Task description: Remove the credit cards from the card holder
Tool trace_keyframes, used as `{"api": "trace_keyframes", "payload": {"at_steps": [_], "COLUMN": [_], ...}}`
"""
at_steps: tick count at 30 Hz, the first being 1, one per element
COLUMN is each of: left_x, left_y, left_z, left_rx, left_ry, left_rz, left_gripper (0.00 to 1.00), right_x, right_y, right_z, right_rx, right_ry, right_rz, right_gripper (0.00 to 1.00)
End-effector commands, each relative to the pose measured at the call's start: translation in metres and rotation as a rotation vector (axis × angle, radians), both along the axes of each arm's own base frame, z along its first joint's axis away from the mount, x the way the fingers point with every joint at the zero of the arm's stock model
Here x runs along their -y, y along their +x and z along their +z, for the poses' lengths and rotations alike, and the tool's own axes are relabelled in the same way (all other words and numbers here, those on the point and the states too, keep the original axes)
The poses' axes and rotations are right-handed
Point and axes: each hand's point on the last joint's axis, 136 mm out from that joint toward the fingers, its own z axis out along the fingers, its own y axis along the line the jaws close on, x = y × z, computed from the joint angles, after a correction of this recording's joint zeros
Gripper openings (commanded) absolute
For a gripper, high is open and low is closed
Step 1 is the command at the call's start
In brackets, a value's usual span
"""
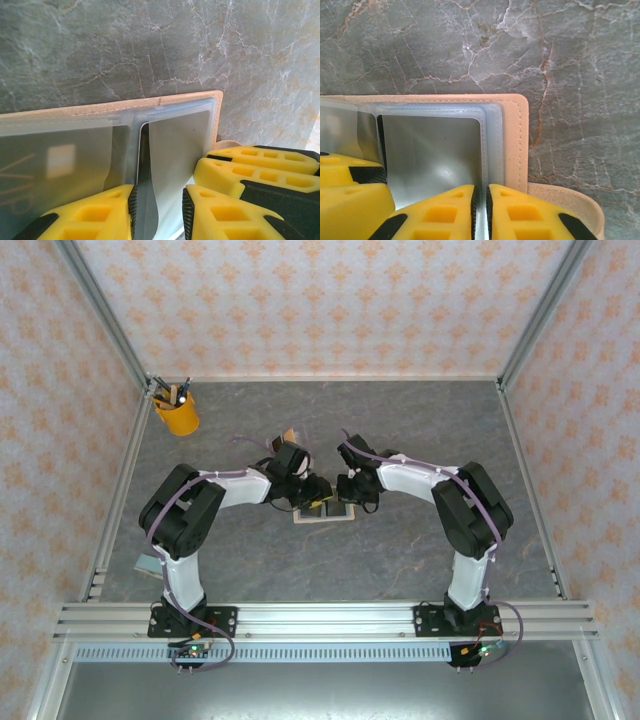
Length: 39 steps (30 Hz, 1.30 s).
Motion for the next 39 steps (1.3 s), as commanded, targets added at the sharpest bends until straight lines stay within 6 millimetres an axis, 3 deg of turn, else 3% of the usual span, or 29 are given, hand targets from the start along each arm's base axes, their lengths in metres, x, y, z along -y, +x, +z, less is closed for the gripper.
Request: {"api": "trace_keyframes", "payload": {"at_steps": [1, 6, 14, 20, 21, 23, 36, 39], "left_x": [-0.005, -0.036, -0.013, -0.010, -0.011, -0.012, 0.002, 0.011], "left_y": [-0.007, -0.010, -0.015, -0.013, -0.016, -0.016, -0.006, -0.003], "left_z": [0.003, -0.010, -0.026, -0.022, -0.034, -0.036, -0.016, 0.008], "left_rx": [0.040, 0.026, -0.029, -0.033, -0.064, -0.069, -0.026, 0.025], "left_ry": [0.047, 0.246, 0.185, 0.179, 0.192, 0.193, -0.055, -0.138], "left_rz": [-0.041, -0.009, -0.044, -0.040, -0.044, -0.045, -0.025, -0.045], "left_gripper": [0.32, 0.31, 0.28, 0.24, 0.24, 0.23, 0.20, 0.19], "right_x": [0.013, 0.016, 0.015, 0.015, 0.015, 0.014, 0.013, 0.013], "right_y": [-0.020, -0.020, -0.021, -0.021, -0.021, -0.021, -0.021, -0.021], "right_z": [-0.038, -0.040, -0.041, -0.042, -0.042, -0.042, -0.041, -0.040], "right_rx": [-0.097, -0.099, -0.103, -0.106, -0.106, -0.106, -0.105, -0.103], "right_ry": [-0.073, -0.089, -0.084, -0.081, -0.079, -0.077, -0.069, -0.069], "right_rz": [-0.011, -0.016, -0.015, -0.013, -0.013, -0.011, -0.012, -0.013], "right_gripper": [0.16, 0.16, 0.16, 0.16, 0.16, 0.16, 0.15, 0.15]}}
